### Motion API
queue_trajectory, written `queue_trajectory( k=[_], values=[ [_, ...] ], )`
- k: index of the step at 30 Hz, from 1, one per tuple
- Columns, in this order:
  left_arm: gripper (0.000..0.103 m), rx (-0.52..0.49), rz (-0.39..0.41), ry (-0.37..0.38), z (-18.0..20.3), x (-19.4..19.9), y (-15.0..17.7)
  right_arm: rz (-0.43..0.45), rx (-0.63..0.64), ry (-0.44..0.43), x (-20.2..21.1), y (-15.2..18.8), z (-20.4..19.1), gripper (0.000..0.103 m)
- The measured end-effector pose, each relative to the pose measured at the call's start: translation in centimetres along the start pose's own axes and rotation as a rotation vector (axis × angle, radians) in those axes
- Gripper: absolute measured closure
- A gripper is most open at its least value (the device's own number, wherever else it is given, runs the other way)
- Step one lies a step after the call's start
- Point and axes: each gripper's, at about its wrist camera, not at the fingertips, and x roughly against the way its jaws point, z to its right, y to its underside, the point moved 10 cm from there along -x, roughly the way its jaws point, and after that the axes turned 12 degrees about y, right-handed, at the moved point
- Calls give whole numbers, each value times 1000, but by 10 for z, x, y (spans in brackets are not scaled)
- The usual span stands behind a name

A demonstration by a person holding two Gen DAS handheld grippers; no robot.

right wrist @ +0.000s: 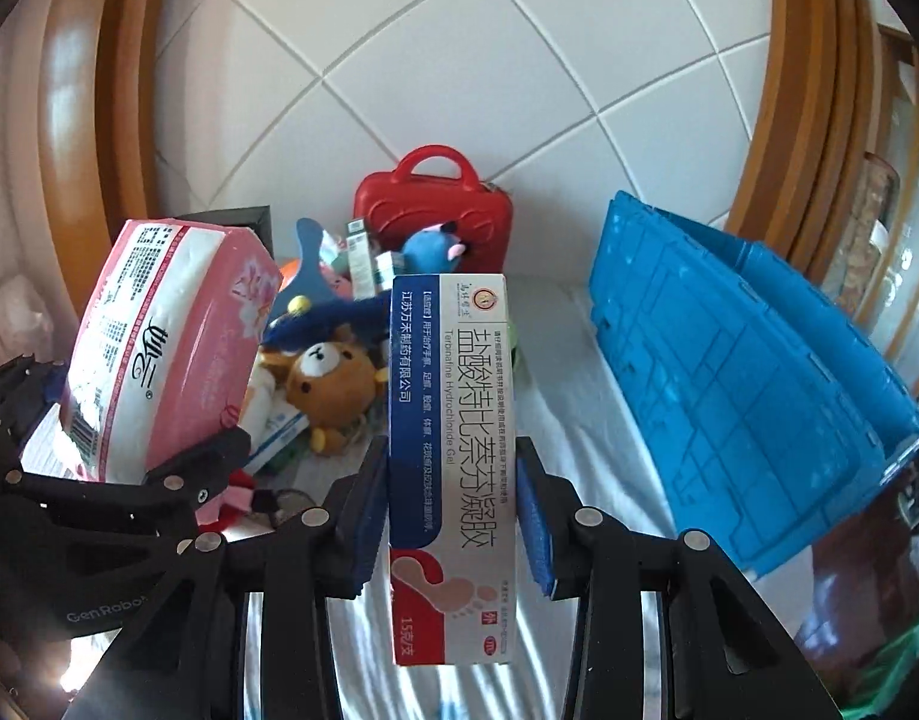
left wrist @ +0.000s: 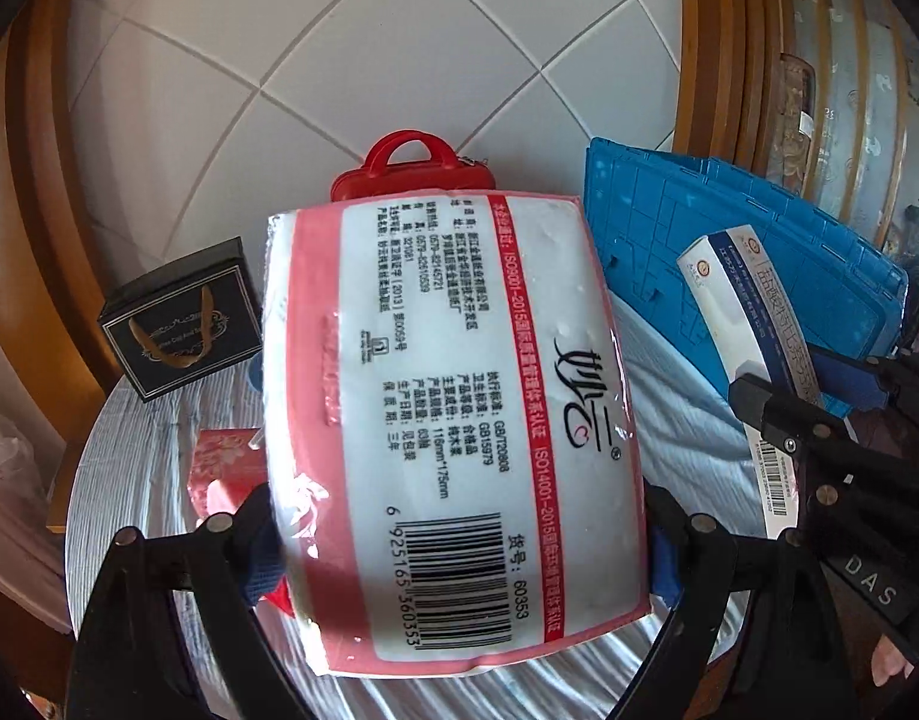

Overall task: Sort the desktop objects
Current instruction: 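Carry the tissue pack and ointment box in both grippers over the blue bin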

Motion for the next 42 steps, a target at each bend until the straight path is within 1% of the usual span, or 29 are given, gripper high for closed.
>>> queue_trajectory(
  k=[4, 9, 11, 13, 15, 18, 23, 26, 29, 32, 34, 38, 39, 41, 42],
  values=[
    [12, -41, 16, -11, 19, -18, -28, 23, -22, 20, -19, -21, 35, 64],
    [12, -100, 36, 37, 47, -41, -69, 37, -95, 91, -32, -46, 84, 64],
    [12, -121, 48, 49, 63, -54, -89, 42, -128, 140, -37, -58, 112, 64],
    [12, -138, 53, 66, 82, -67, -108, 51, -152, 171, -42, -69, 139, 64],
    [12, -149, 58, 90, 105, -81, -128, 58, -177, 188, -47, -80, 167, 64],
    [12, -163, 86, 105, 146, -99, -158, 82, -194, 246, -59, -96, 220, 64],
    [12, -158, 95, 147, 235, -129, -198, 98, -198, 316, -78, -105, 314, 64],
    [12, -146, 64, 191, 293, -149, -210, 76, -206, 340, -95, -96, 373, 64],
    [12, -154, 14, 235, 351, -172, -213, 22, -216, 360, -120, -74, 425, 64],
    [12, -182, -49, 249, 396, -194, -203, -41, -222, 369, -145, -48, 464, 64],
    [12, -201, -112, 256, 421, -209, -191, -83, -231, 375, -159, -28, 488, 64],
    [11, -205, -250, 283, 449, -231, -164, -144, -242, 379, -179, 5, 517, 65],
    [11, -219, -267, 272, 452, -233, -163, -157, -247, 381, -183, 11, 524, 64],
    [11, -210, -260, 242, 451, -233, -165, -172, -254, 379, -187, 18, 529, 64],
    [11, -199, -262, 245, 451, -232, -166, -179, -254, 380, -191, 19, 533, 64]
  ],
)
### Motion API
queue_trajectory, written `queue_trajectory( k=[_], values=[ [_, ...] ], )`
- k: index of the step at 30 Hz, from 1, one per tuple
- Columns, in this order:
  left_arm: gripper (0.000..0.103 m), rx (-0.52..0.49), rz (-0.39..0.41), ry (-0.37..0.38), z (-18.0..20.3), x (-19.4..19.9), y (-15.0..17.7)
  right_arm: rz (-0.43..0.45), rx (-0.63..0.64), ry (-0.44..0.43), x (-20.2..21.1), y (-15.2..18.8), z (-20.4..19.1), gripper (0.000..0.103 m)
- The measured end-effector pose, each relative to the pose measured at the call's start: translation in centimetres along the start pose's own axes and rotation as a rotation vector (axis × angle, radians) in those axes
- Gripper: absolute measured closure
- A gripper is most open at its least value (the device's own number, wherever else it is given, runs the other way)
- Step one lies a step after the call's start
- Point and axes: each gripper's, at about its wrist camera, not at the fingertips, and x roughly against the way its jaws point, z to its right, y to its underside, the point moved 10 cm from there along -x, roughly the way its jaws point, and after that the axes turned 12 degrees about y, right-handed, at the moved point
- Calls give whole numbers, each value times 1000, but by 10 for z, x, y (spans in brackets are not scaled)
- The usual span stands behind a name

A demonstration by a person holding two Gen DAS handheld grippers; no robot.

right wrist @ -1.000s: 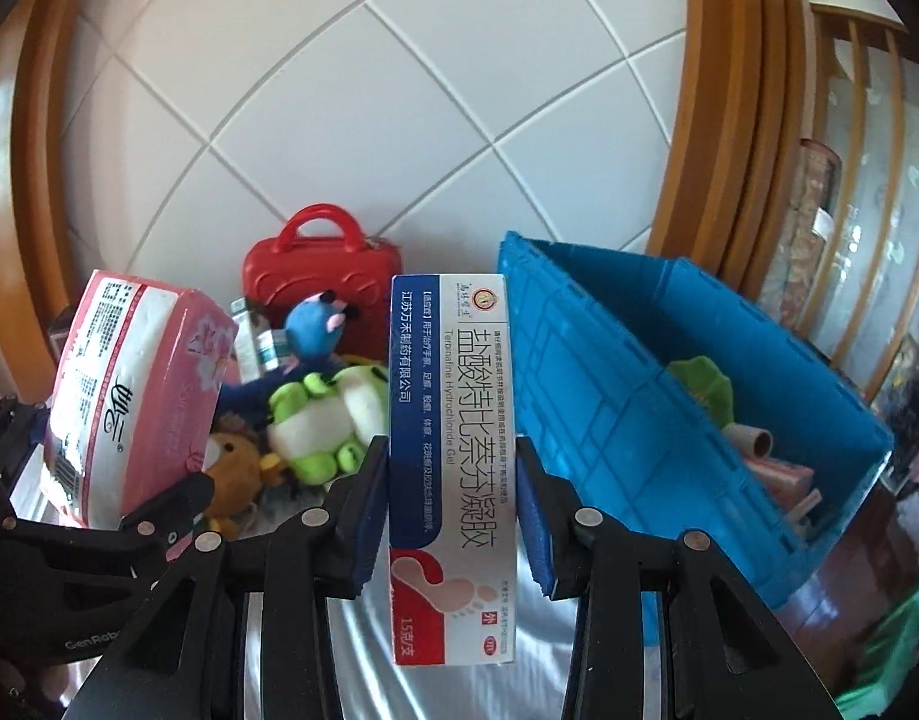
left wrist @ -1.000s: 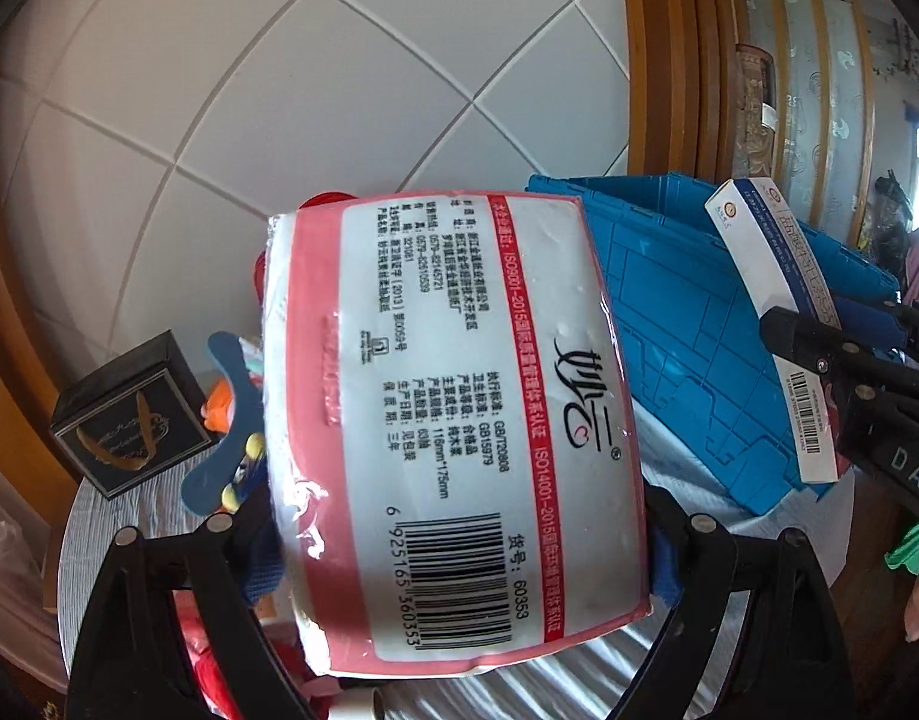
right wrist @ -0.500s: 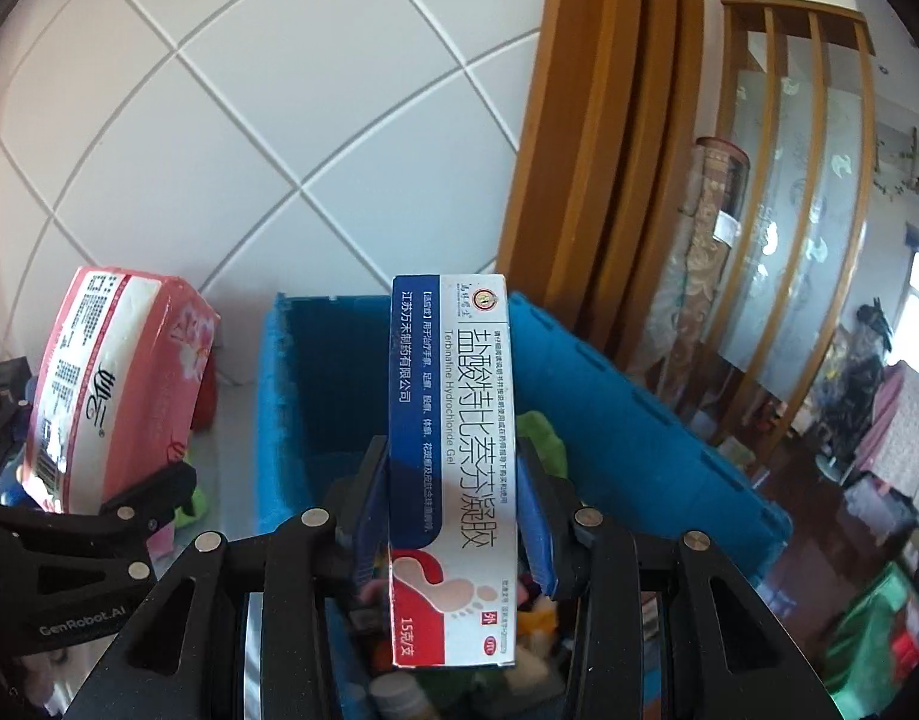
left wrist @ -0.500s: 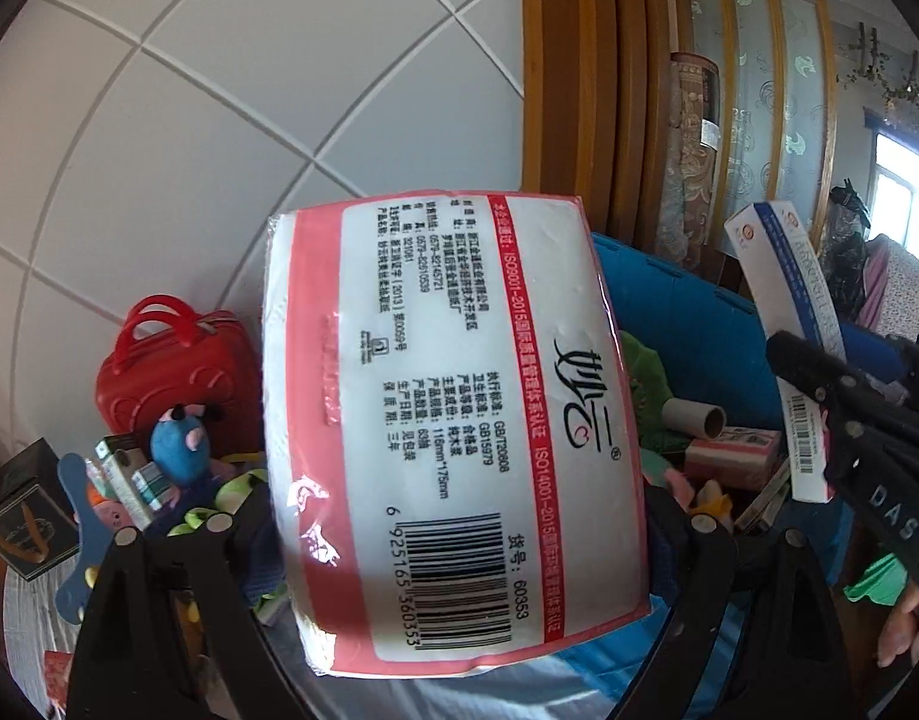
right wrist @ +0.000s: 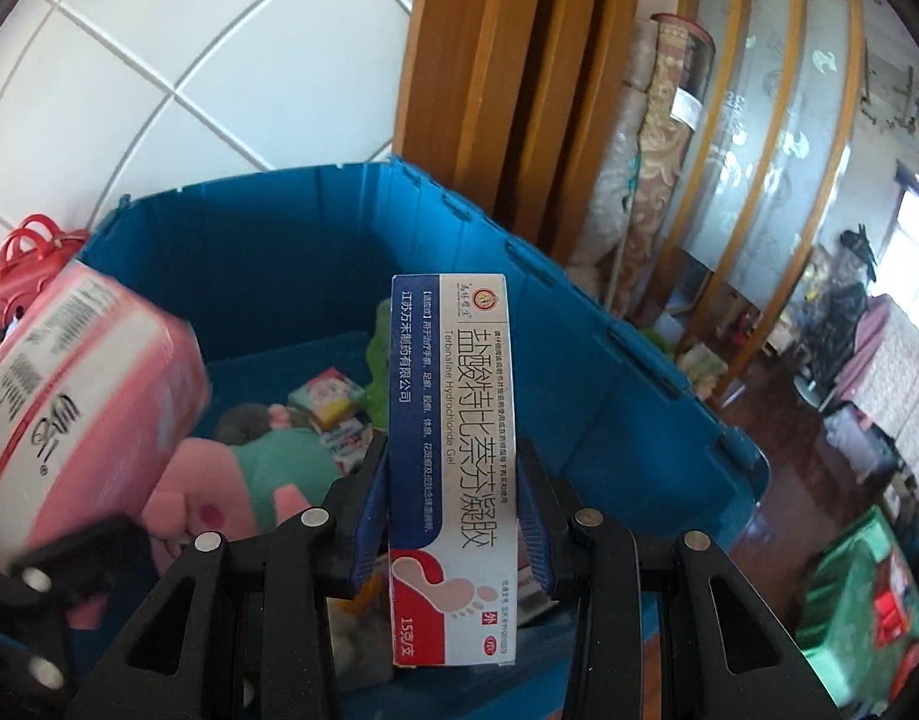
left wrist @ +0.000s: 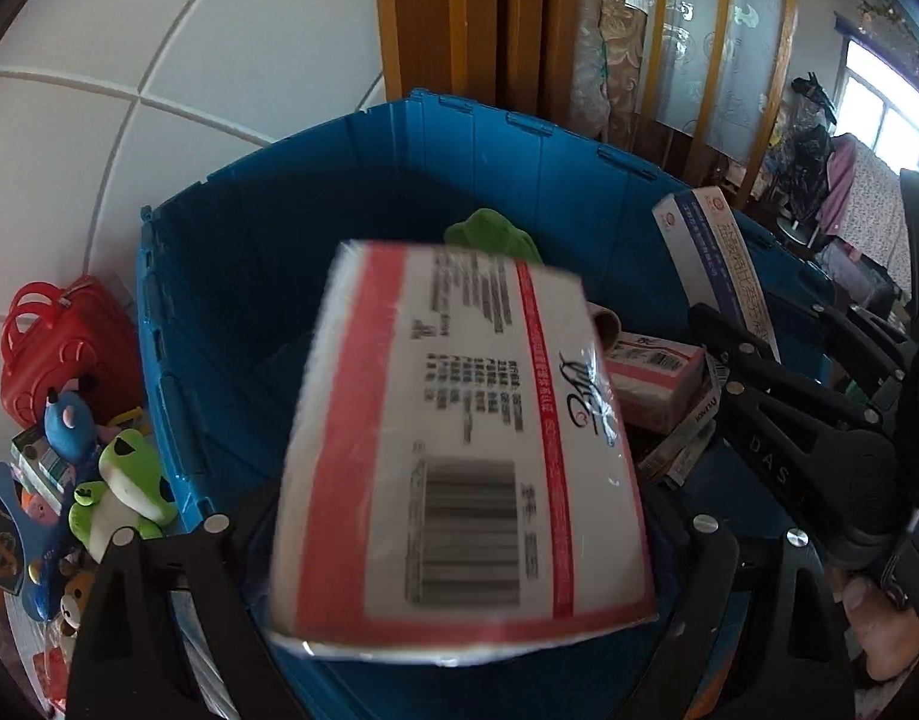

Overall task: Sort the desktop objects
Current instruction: 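Carry the tissue pack and ointment box in both grippers over the blue bin, then open both grippers to drop the tissue pack and box into the bin, then withdraw both open grippers from the bin back to the table pile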

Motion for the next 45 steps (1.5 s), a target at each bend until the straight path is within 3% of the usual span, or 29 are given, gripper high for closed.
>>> queue_trajectory(
  k=[10, 13, 15, 21, 23, 28, 36, 45],
  values=[
    [9, -64, 13, 19, 17, 11, 4, -28, 17, 34, -11, 11, 7, 62],
    [9, -73, 23, 21, 21, 14, 8, -25, 10, 42, -9, 13, 11, 47],
    [9, -76, 30, 21, 21, 17, 11, -16, 3, 44, -6, 14, 14, 26],
    [9, -50, 50, 22, 18, 29, 21, 12, 1, 37, 11, 15, 16, 18],
    [9, -44, 66, 13, 15, 36, 24, 23, 10, 27, 18, 15, 14, 2],
    [9, -29, 104, -17, 5, 55, 30, 51, 56, 12, 40, 15, -1, 1],
    [9, -16, 153, -61, -24, 93, 47, -13, 82, -54, 67, 21, -29, 1],
    [9, 69, 203, -97, -63, 135, 89, 56, 71, -156, 134, 34, -71, 0]
  ],
)
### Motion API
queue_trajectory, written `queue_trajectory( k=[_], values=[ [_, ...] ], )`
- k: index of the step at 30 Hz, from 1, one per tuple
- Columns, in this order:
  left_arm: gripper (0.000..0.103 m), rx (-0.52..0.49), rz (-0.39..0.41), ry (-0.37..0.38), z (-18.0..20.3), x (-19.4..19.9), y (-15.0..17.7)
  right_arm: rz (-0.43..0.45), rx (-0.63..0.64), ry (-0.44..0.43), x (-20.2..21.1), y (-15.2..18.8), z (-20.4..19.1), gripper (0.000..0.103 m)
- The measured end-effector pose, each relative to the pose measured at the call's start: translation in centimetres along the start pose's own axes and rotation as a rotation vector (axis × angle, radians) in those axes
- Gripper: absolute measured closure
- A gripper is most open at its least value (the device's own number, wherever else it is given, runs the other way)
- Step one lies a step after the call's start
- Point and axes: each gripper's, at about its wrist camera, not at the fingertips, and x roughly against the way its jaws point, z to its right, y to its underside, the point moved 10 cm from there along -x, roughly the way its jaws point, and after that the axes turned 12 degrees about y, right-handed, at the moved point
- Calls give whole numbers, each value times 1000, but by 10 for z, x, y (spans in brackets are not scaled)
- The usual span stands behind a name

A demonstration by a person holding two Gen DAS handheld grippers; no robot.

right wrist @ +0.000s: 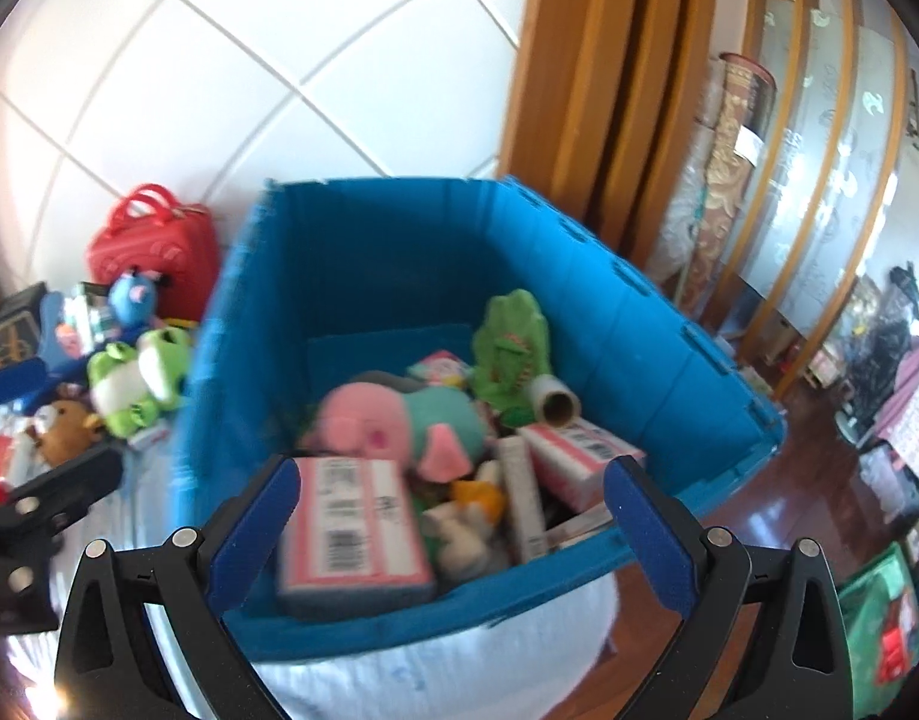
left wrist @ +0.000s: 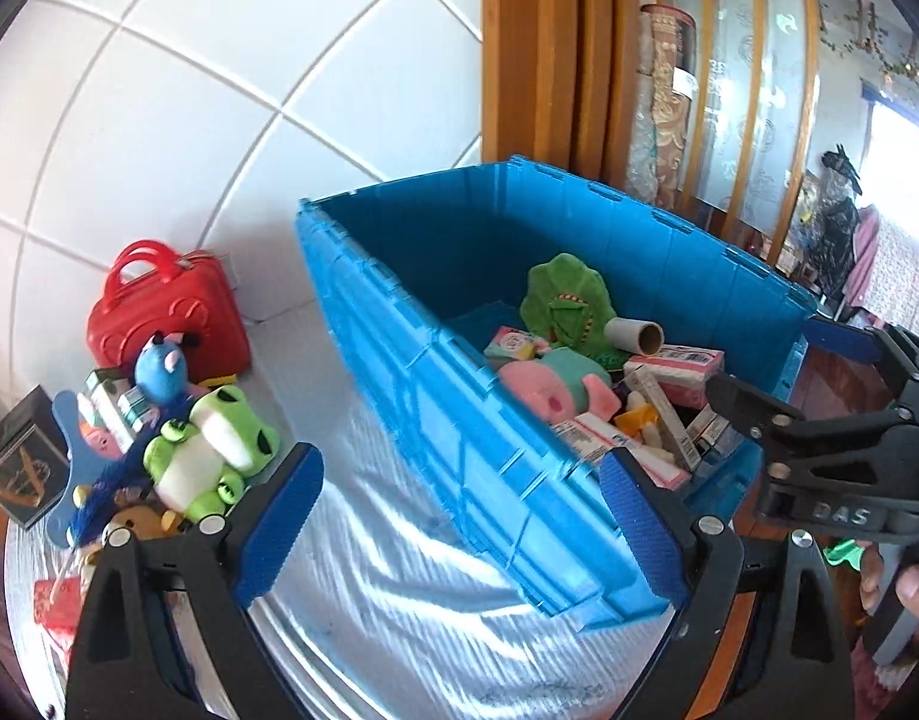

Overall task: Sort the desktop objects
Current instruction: 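Withdraw both open grippers from the bin back to the table pile, then grasp the Peppa Pig plush with the left gripper while the right grasps the white paper roll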

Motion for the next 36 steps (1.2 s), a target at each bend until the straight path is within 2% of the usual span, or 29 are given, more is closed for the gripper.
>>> queue_trajectory(
  k=[3, 9, 14, 18, 23, 29, 33, 36],
  values=[
    [9, 9, 11, -24, -13, 14, 12, 19, -6, -52, 19, 6, -21, 0],
    [9, 31, 34, -75, -46, 42, 30, 64, 26, -92, 47, 4, -61, 0],
    [9, 86, 30, -131, -91, 62, 51, 90, 55, -148, 65, -1, -105, 0],
    [9, 149, 6, -188, -138, 74, 75, 75, 103, -206, 69, 3, -156, 0],
    [8, 258, -42, -280, -210, 88, 117, 22, 184, -286, 63, 18, -232, 0],
    [9, 398, -122, -387, -297, 105, 184, -62, 291, -372, 52, 46, -322, 0],
    [9, 510, -181, -429, -348, 106, 234, -111, 356, -416, 48, 67, -373, 0],
    [9, 596, -210, -427, -378, 102, 271, -143, 400, -445, 46, 82, -407, 0]
  ],
)
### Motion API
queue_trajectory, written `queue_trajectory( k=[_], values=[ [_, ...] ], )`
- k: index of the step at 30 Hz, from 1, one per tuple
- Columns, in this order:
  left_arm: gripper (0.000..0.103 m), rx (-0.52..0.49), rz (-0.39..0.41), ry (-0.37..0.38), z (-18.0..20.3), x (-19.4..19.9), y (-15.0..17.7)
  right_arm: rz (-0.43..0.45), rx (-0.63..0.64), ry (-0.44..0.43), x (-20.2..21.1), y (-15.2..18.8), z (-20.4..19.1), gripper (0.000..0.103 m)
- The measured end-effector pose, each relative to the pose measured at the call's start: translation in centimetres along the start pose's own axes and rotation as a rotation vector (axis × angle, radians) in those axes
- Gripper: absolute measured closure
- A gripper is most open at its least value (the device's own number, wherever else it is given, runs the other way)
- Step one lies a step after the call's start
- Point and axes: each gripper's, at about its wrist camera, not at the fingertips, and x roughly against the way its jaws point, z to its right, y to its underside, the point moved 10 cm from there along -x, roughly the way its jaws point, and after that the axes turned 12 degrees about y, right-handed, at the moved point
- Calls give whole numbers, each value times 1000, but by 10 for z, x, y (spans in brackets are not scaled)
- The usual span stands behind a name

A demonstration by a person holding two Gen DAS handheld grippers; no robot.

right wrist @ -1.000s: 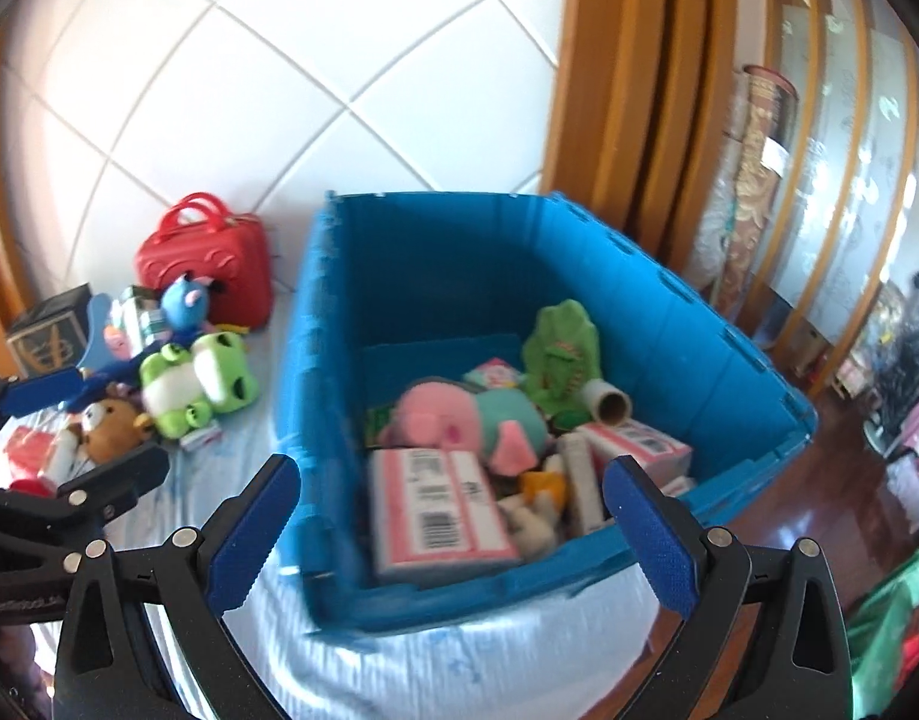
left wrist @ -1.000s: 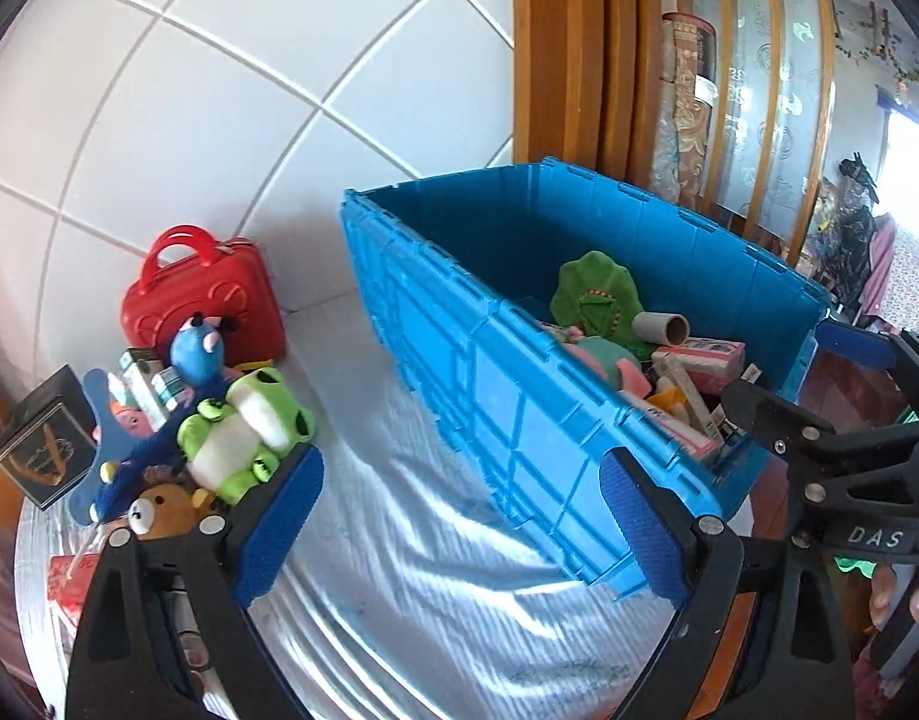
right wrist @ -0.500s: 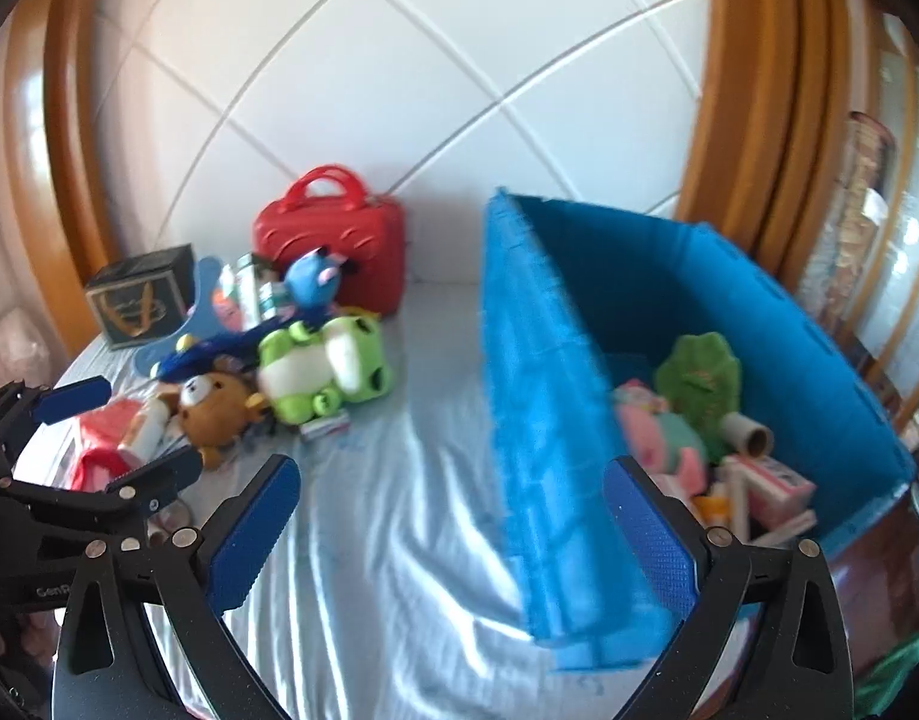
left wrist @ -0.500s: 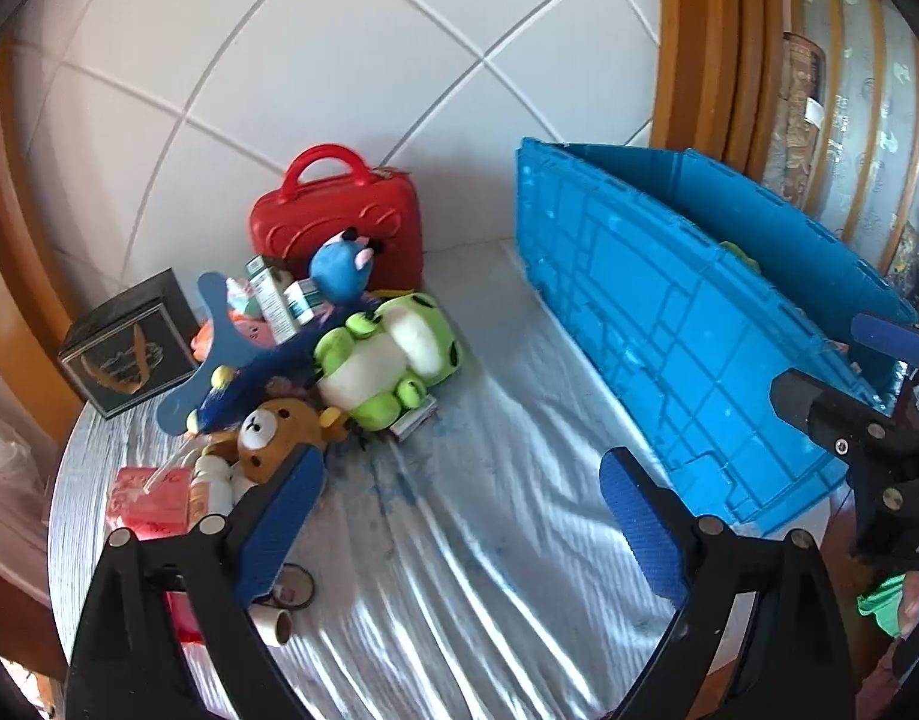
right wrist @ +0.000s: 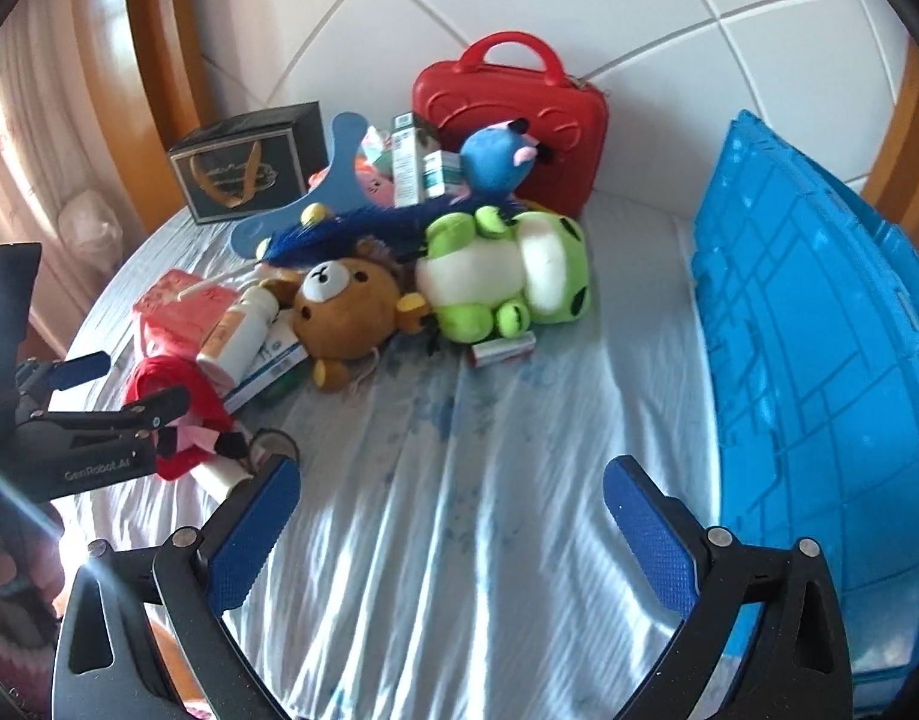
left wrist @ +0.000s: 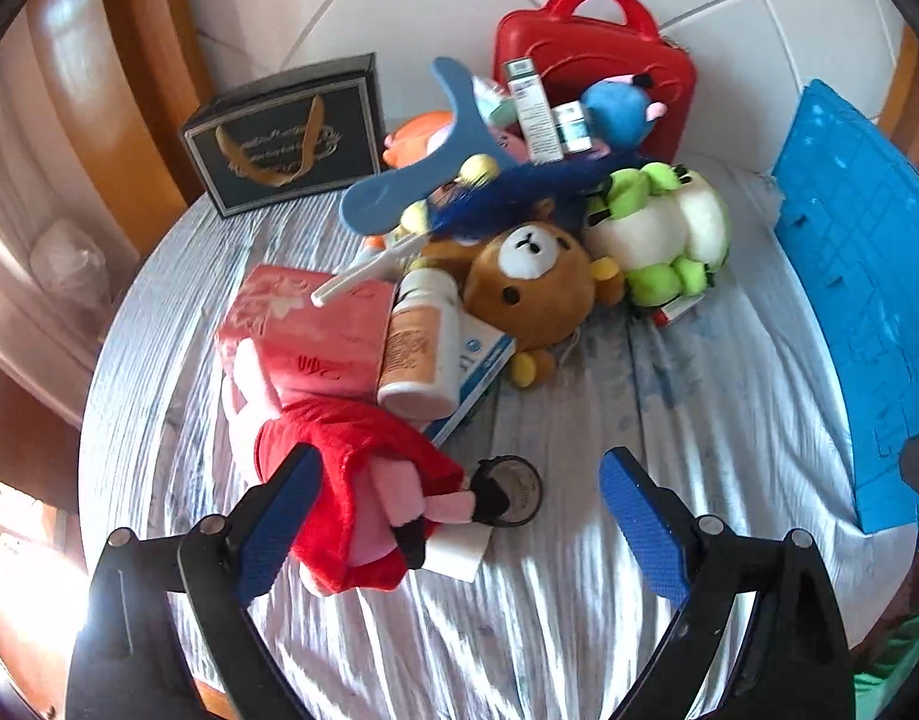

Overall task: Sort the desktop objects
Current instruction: 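Grasp the Peppa Pig plush with the left gripper while the right grasps the white paper roll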

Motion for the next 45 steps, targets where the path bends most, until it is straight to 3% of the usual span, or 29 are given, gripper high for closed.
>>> queue_trajectory(
  k=[5, 10, 20, 24, 29, 33, 35, 36, 37, 38, 45],
  values=[
    [9, 65, -78, -30, -51, -34, 26, -59, 44, -40, -33, 5, -47, 0],
    [7, 99, -118, -62, -100, -35, 58, -104, 96, -70, -70, 14, -99, 0],
    [7, 156, -241, -253, -199, -29, 132, -188, 218, -186, -106, 38, -203, 0],
    [7, 154, -181, -150, -194, -12, 129, -216, 269, -204, -115, 51, -230, 0],
    [7, 119, -84, -26, -168, 0, 96, -231, 297, -195, -127, 59, -245, 0],
    [7, 133, -111, -14, -171, -36, 73, -230, 306, -168, -139, 59, -249, 0],
    [5, 167, -138, 42, -174, -55, 71, -233, 320, -156, -143, 60, -252, 1],
    [5, 178, -146, 60, -174, -61, 71, -233, 329, -149, -144, 61, -253, 7],
    [4, 179, -147, 67, -173, -64, 73, -233, 339, -146, -144, 63, -254, 14],
    [4, 171, -140, 66, -173, -63, 74, -237, 346, -148, -144, 64, -256, 26],
    [0, 172, -150, 38, -186, -47, 93, -227, 395, -151, -145, 69, -264, 25]
  ],
)
